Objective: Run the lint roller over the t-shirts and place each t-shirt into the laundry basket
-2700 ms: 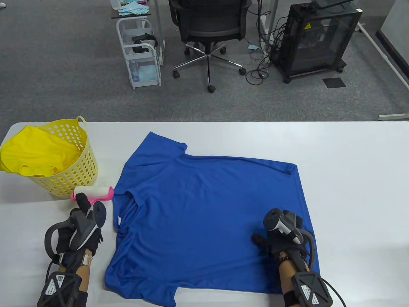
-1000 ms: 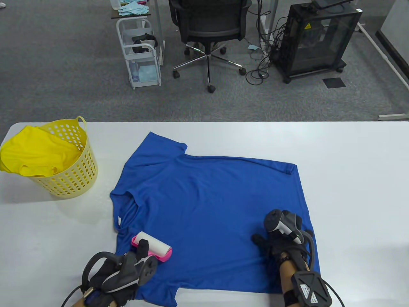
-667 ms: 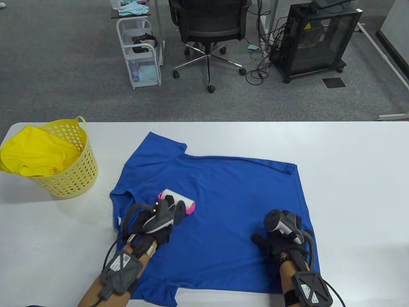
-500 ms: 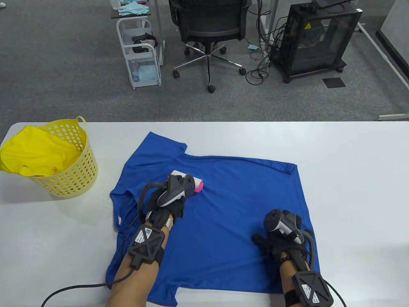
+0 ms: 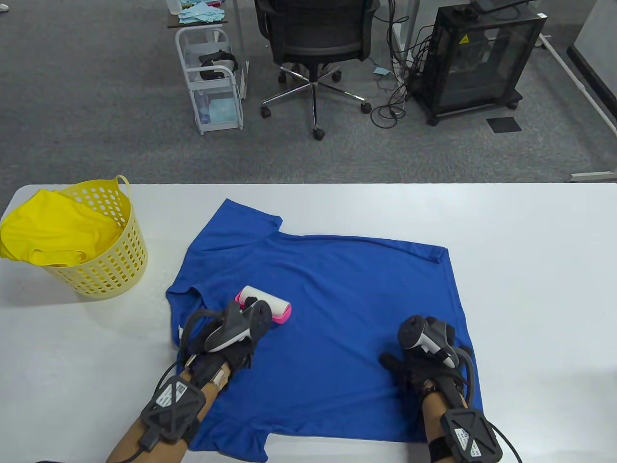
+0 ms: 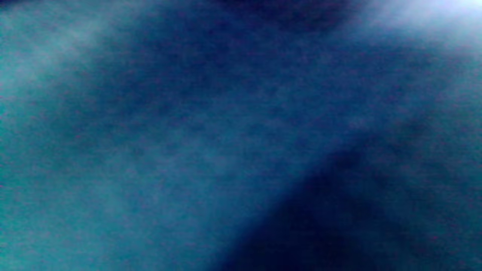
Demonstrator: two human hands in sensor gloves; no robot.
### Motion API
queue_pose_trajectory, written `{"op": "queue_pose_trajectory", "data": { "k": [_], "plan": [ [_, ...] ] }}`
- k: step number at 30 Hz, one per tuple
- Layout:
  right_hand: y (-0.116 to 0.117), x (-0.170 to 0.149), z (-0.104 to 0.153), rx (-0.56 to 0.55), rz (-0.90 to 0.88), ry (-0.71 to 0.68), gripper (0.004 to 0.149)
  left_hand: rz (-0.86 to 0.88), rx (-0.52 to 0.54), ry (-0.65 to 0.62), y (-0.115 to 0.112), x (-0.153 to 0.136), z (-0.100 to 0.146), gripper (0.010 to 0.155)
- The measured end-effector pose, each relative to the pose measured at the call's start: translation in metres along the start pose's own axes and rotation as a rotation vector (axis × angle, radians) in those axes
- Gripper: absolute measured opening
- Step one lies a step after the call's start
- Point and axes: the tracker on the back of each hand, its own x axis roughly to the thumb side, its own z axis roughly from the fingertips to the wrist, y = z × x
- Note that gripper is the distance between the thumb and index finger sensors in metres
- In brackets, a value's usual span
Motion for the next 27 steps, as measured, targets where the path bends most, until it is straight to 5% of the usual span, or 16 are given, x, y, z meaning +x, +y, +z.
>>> {"op": "queue_pose_trajectory", "data": {
  "k": [4, 9, 18, 24, 27],
  "plan": [
    [0.000, 0.000, 0.000, 0.000, 0.000, 0.000, 0.090, 0.008, -0.014, -0.047, -0.012, -0.017, 0.049, 0.064],
    [0.000, 0.000, 0.000, 0.000, 0.003, 0.006, 0.090, 0.030, -0.040, -0.066, -0.016, -0.028, 0.075, 0.063],
    [0.000, 0.000, 0.000, -0.001, 0.002, 0.004, 0.090, 0.112, 0.081, -0.118, 0.008, -0.020, 0.078, 0.062],
    [0.000, 0.000, 0.000, -0.001, 0.000, 0.002, 0.090, 0.086, 0.144, -0.255, 0.028, 0.031, 0.075, 0.063],
    [0.000, 0.000, 0.000, -0.001, 0.000, 0.002, 0.090, 0.074, 0.083, -0.272, 0.026, 0.054, 0.055, 0.062]
  ]
}}
